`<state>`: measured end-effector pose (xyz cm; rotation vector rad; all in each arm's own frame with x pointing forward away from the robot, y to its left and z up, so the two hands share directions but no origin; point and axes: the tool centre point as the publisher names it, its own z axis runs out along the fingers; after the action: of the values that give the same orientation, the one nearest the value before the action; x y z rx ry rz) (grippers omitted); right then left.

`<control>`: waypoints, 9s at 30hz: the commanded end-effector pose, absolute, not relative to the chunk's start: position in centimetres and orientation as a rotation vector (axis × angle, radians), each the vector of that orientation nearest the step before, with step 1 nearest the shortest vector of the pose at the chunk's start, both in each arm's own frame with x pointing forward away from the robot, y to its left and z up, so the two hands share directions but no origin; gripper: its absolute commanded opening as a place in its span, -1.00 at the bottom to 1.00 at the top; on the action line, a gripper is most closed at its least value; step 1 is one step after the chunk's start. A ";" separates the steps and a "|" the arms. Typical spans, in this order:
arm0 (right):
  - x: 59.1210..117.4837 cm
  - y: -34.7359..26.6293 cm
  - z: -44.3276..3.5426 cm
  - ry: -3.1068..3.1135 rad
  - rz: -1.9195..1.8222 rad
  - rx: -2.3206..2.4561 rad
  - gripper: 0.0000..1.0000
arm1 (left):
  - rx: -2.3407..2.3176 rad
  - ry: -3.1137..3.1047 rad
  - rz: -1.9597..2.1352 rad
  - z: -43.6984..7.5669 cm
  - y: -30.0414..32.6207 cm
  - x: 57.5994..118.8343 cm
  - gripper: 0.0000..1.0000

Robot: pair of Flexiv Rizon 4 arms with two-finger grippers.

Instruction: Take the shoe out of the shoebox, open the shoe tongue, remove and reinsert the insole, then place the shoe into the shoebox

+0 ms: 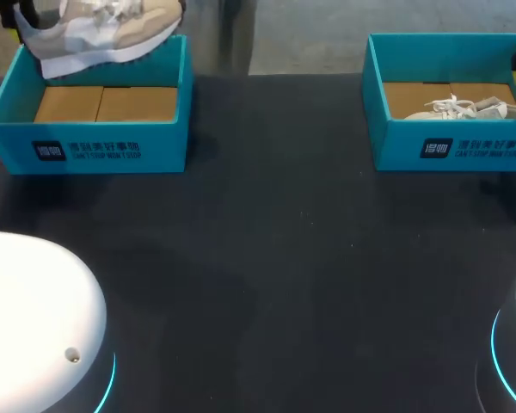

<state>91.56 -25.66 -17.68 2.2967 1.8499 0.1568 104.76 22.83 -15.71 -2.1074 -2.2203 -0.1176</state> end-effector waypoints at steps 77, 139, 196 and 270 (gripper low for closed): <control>91.5 -25.6 -17.7 1.848 0.159 2.296 1.00 | -2.090 -2.028 -0.151 -20.8 -3.6 76.0 -1.00; 91.5 -25.6 -17.7 1.848 0.159 2.296 1.00 | -2.023 -2.109 -0.211 -35.8 -6.7 76.0 1.00; 91.5 -25.6 -17.7 1.848 0.159 2.296 1.00 | -1.632 -2.722 0.174 -27.4 -3.5 74.5 1.00; 91.5 -25.6 -17.7 1.848 0.159 2.296 1.00 | -0.082 -2.691 1.368 -34.3 -1.0 76.6 1.00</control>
<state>91.55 -25.67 -17.68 2.2969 1.8496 0.1569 75.53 -0.43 -33.10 -0.0739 -2.7081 1.3592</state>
